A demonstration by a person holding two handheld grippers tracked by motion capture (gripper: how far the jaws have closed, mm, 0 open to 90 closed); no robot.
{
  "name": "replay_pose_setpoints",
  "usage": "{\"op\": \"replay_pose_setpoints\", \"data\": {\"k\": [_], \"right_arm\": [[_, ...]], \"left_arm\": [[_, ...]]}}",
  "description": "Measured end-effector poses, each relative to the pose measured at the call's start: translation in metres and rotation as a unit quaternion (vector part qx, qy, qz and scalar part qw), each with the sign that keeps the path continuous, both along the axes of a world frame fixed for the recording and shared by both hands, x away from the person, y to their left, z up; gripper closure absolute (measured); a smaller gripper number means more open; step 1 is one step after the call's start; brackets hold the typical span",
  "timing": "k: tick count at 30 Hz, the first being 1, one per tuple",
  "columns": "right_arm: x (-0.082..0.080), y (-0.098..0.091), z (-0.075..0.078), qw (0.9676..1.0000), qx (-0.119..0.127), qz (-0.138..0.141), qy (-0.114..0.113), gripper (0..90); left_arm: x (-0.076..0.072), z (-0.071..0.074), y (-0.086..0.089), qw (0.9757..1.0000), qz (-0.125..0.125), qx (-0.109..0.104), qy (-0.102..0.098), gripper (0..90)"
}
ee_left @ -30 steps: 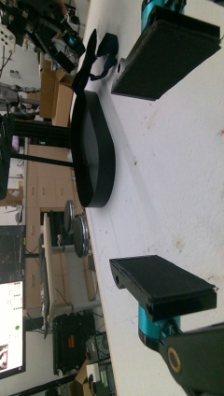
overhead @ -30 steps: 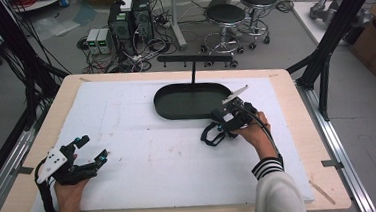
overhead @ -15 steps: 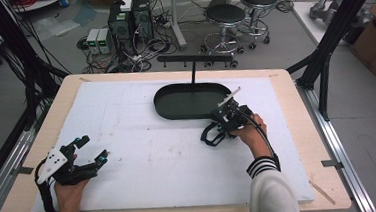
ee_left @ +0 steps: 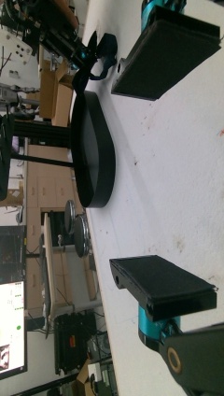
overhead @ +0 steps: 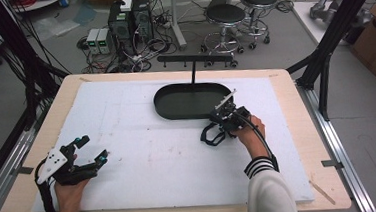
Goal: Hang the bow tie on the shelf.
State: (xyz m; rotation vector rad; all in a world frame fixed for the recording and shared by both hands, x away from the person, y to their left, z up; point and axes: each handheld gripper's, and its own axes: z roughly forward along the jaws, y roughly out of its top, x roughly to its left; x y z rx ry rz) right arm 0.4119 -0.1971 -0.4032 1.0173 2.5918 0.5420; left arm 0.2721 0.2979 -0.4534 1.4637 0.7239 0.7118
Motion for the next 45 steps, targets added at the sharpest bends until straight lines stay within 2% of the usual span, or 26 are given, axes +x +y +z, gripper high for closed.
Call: {"op": "replay_pose_setpoints", "data": {"k": [14,19,22,23,24,28,29,30,31,33,36,37,38,41,42,43,44,45], "right_arm": [[-0.002,-0.001,0.004,0.9998,0.017,-0.004,-0.006,74.3],[-0.002,-0.003,0.008,0.9992,0.034,-0.004,-0.021,74.6],[-0.003,-0.006,0.012,0.9977,0.059,-0.012,-0.031,74.8],[-0.004,-0.006,0.016,0.9968,0.067,-0.013,-0.042,74.8],[-0.004,-0.006,0.016,0.9968,0.067,-0.013,-0.042,74.8],[-0.007,-0.006,0.022,0.9948,0.072,-0.012,-0.071,74.8],[-0.007,-0.006,0.022,0.9948,0.072,-0.012,-0.071,74.8],[-0.008,-0.006,0.024,0.9937,0.075,-0.012,-0.082,74.8],[-0.008,-0.006,0.024,0.9937,0.075,-0.012,-0.082,74.8],[-0.009,-0.007,0.027,0.9924,0.077,-0.012,-0.095,74.8],[-0.012,-0.008,0.034,0.9877,0.086,-0.013,-0.130,74.8],[-0.012,-0.008,0.034,0.9877,0.086,-0.013,-0.130,74.8],[-0.013,-0.008,0.035,0.9863,0.090,-0.015,-0.138,74.8],[-0.015,-0.011,0.041,0.9813,0.097,-0.017,-0.166,74.8],[-0.016,-0.013,0.044,0.9778,0.102,-0.020,-0.182,74.8],[-0.017,-0.014,0.046,0.9762,0.102,-0.022,-0.190,74.8],[-0.017,-0.014,0.046,0.9762,0.102,-0.022,-0.190,74.8],[-0.018,-0.016,0.049,0.9734,0.104,-0.020,-0.203,74.8]], "left_arm": [[0.000,0.000,0.000,1.0000,0.000,0.000,0.001,14.6],[0.000,0.000,0.000,1.0000,0.000,-0.001,0.001,14.6],[0.000,0.000,0.000,1.0000,0.000,0.000,0.001,14.6],[0.000,0.000,0.000,1.0000,0.000,0.000,0.001,14.6],[0.000,0.000,0.000,1.0000,0.000,-0.001,0.001,14.6],[0.000,0.000,0.000,1.0000,0.000,-0.001,0.001,14.6],[0.000,0.000,0.000,1.0000,0.000,-0.001,0.001,14.6],[0.000,0.000,0.000,1.0000,0.000,-0.001,0.001,14.6],[0.000,0.000,0.000,1.0000,0.000,-0.001,0.001,14.6],[0.000,0.000,0.000,1.0000,0.000,-0.001,0.002,14.6],[0.000,0.000,0.000,1.0000,0.000,-0.001,0.002,14.6],[0.000,0.000,0.000,1.0000,0.000,-0.001,0.002,14.6],[0.000,0.000,0.000,1.0000,0.001,-0.001,0.001,14.6],[0.000,0.000,0.000,1.0000,0.001,-0.001,0.001,14.6],[0.000,0.000,0.000,1.0000,0.000,-0.001,0.001,14.6],[0.000,0.000,0.000,1.0000,0.001,-0.001,0.001,14.6],[0.000,0.000,0.000,1.0000,0.000,-0.001,0.002,14.6],[0.000,0.000,0.000,1.0000,0.001,-0.001,0.002,14.6]]}}
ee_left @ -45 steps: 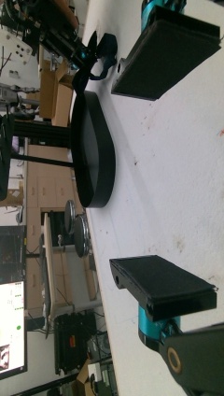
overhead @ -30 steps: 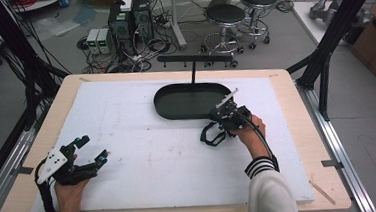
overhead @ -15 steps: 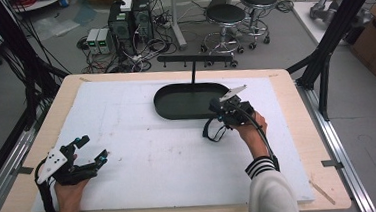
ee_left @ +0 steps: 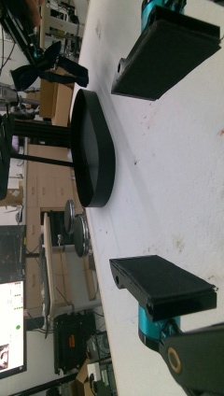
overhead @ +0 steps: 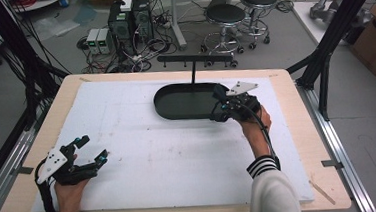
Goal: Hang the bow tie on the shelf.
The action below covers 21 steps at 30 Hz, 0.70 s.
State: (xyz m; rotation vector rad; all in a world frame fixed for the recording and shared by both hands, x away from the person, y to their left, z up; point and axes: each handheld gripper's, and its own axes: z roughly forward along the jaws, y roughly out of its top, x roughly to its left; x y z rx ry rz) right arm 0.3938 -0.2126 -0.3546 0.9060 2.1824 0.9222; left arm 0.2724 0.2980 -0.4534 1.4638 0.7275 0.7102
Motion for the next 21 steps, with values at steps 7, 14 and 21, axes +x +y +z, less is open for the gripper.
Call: {"op": "replay_pose_setpoints", "data": {"k": [7,14,21], "right_arm": [[-0.004,0.000,0.007,0.9994,0.009,-0.009,-0.032,74.8],[-0.005,-0.002,0.012,0.9983,0.015,-0.022,-0.052,74.8],[-0.002,-0.001,0.026,0.9970,0.019,-0.025,-0.070,74.8]], "left_arm": [[0.000,0.000,0.000,1.0000,0.000,-0.001,-0.001,14.6],[0.000,0.000,0.000,1.0000,0.000,-0.001,0.000,14.6],[0.000,0.000,0.000,1.0000,0.000,0.000,0.001,14.6]]}}
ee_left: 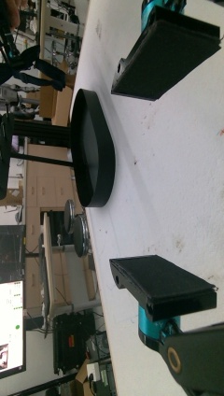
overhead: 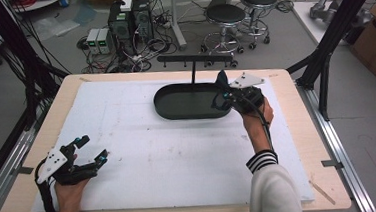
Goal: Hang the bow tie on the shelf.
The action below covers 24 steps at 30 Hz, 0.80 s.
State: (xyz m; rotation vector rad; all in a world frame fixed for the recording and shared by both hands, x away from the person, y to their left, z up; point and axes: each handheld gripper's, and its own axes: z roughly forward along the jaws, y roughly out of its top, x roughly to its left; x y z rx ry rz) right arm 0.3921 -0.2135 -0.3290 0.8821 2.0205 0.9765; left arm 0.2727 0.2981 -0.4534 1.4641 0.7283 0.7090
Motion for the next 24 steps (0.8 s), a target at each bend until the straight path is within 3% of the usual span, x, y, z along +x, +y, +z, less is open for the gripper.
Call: {"op": "replay_pose_setpoints", "data": {"k": [9,13,16,24], "right_arm": [[0.006,0.000,0.008,0.9999,0.007,-0.007,-0.009,74.8],[0.009,-0.001,0.014,0.9996,0.014,-0.009,-0.024,74.8],[0.014,-0.001,0.019,0.9983,0.040,-0.018,-0.037,74.8],[0.023,0.002,0.027,0.9965,0.061,-0.021,-0.054,74.8]], "left_arm": [[0.000,0.000,0.000,1.0000,-0.001,0.000,0.000,14.6],[0.000,0.000,0.000,1.0000,0.000,0.001,0.000,14.7],[0.000,0.000,0.000,1.0000,0.000,0.000,0.000,14.6],[0.000,0.000,0.000,1.0000,0.000,0.000,-0.001,14.6]]}}
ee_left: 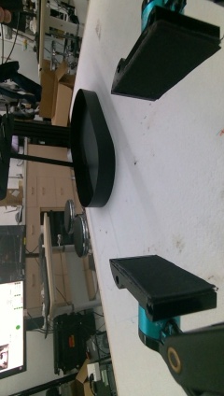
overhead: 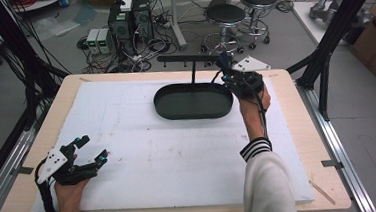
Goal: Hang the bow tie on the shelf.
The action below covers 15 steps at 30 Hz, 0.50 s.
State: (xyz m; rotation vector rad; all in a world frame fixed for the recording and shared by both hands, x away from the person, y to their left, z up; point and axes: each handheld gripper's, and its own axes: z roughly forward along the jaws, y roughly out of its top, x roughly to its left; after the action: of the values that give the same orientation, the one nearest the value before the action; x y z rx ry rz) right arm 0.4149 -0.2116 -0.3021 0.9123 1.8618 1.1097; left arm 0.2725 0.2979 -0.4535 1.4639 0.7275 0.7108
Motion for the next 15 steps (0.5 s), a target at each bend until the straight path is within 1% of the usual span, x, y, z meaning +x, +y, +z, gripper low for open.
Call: {"op": "replay_pose_setpoints", "data": {"k": [2,8,9,11,12,14,15], "right_arm": [[0.003,0.000,0.002,1.0000,0.004,0.000,-0.003,74.8],[0.012,-0.003,0.006,0.9999,0.014,0.001,-0.004,74.8],[0.016,-0.006,0.007,0.9996,0.027,0.003,-0.003,74.8],[0.019,-0.008,0.007,0.9993,0.036,0.004,-0.008,74.9],[0.021,-0.009,0.007,0.9992,0.040,0.005,-0.006,74.8],[0.022,-0.010,0.008,0.9991,0.043,0.006,-0.004,74.8],[0.025,-0.011,0.009,0.9992,0.039,0.011,-0.006,74.8]], "left_arm": [[0.000,0.000,0.000,1.0000,0.000,0.000,0.000,14.6],[0.000,0.000,0.000,1.0000,-0.001,0.000,0.000,14.6],[0.000,0.000,0.000,1.0000,-0.001,-0.001,0.000,14.6],[0.000,0.000,0.000,1.0000,-0.001,0.000,-0.001,14.6],[0.000,0.000,0.000,1.0000,-0.001,0.000,-0.001,14.6],[0.000,0.000,0.000,1.0000,-0.001,0.001,-0.002,14.6],[0.000,0.000,0.000,1.0000,-0.002,0.000,-0.002,14.6]]}}
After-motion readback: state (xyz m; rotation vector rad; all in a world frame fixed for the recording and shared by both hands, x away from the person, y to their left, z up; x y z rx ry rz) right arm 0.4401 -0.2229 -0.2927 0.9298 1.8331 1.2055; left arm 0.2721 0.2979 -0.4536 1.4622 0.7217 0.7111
